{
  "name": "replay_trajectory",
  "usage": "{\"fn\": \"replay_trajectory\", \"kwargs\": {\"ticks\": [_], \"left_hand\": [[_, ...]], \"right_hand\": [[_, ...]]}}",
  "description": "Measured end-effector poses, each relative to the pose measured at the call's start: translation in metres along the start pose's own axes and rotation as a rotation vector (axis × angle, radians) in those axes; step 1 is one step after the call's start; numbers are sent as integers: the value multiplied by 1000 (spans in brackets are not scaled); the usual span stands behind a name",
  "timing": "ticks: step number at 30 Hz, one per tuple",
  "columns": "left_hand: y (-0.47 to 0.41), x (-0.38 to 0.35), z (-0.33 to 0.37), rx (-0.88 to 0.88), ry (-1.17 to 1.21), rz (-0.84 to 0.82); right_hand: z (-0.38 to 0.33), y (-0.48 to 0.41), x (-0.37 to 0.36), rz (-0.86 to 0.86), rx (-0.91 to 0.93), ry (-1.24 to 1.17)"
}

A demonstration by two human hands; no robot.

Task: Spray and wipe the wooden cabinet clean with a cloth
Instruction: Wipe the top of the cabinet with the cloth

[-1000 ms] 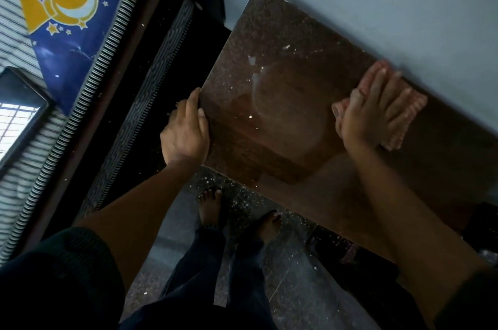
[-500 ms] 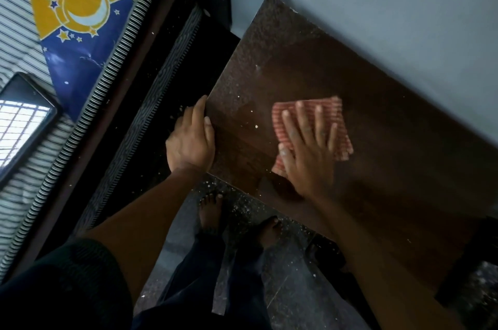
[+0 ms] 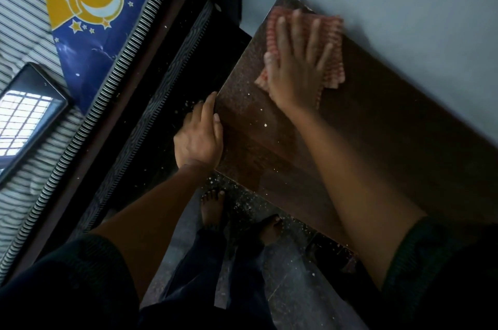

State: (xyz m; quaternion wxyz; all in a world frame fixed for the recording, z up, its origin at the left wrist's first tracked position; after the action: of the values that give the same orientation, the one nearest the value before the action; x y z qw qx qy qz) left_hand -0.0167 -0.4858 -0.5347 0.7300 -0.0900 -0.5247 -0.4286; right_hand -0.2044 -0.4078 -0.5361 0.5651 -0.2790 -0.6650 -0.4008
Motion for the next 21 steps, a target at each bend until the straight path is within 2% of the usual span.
{"fn": "replay_trajectory", "kwargs": {"ticks": [4,6,8,11,14,18,21], "left_hand": [[0,-1,0,-1,-6,6],[0,-1,-1,-2,-4,6],[-1,-1,0,0,5,6],[-1,0,0,-23,24,18],[-1,0,0,-33,23,29],[-2,-1,-3,-21,21,16],[-2,-1,-3,-19,16,20]], "right_hand": [[-22,60,-11,14,353,28],[-4,85,-19,-2,426,46],[27,90,-22,-23,380,49],[65,69,-14,-41,154,71],[62,24,-1,-28,0,66],[10,-33,8,-13,5,35],[-35,-36,8,-9,150,43]]}}
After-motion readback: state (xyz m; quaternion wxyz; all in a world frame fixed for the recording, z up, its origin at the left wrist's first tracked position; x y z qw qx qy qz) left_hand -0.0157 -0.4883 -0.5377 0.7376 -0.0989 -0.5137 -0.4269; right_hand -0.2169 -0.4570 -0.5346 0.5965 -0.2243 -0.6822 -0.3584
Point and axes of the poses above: each hand's wrist, its own y-axis away from the middle knuckle, its own x-axis out of the back of the hand, z = x × y, the point moved 5 cm from there along -y, towards the middle knuckle, and after that the axes turned 4 degrees about y, right-handed, at the moved point
